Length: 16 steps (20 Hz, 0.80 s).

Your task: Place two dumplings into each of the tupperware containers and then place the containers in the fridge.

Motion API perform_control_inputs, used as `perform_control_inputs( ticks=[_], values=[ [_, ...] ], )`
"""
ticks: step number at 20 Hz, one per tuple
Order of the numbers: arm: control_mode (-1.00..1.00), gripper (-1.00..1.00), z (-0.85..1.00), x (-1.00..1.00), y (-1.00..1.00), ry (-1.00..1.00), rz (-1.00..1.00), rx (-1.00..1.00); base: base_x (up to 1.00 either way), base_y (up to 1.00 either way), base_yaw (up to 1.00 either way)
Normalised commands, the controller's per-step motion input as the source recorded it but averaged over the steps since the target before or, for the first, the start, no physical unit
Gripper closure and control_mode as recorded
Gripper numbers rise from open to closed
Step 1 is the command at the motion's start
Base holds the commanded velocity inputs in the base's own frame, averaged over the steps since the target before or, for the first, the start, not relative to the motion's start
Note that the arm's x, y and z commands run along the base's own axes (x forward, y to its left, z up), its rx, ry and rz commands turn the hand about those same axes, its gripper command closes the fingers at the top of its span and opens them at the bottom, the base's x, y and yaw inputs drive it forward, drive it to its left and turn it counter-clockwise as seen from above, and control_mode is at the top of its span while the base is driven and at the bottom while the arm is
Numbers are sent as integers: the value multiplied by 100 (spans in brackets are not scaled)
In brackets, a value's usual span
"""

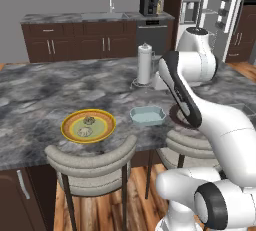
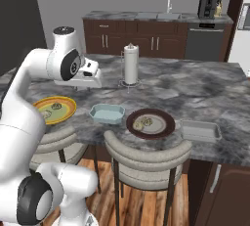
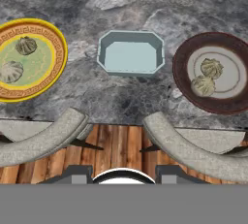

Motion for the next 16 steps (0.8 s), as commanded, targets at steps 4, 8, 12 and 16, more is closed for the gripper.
perform_control_inputs(
  ticks=[4, 8, 12, 16],
  values=[
    [-100, -100, -4, -12, 56, 0, 3, -3, 0, 0, 0],
    [-100, -100, -38, 8, 100, 3, 20, -10, 0, 0, 0],
    [-100, -100, -58, 30, 100, 7, 15, 0, 0, 0, 0],
    [-100, -100, -59, 53, 100, 14, 10, 0, 0, 0, 0]
  ],
)
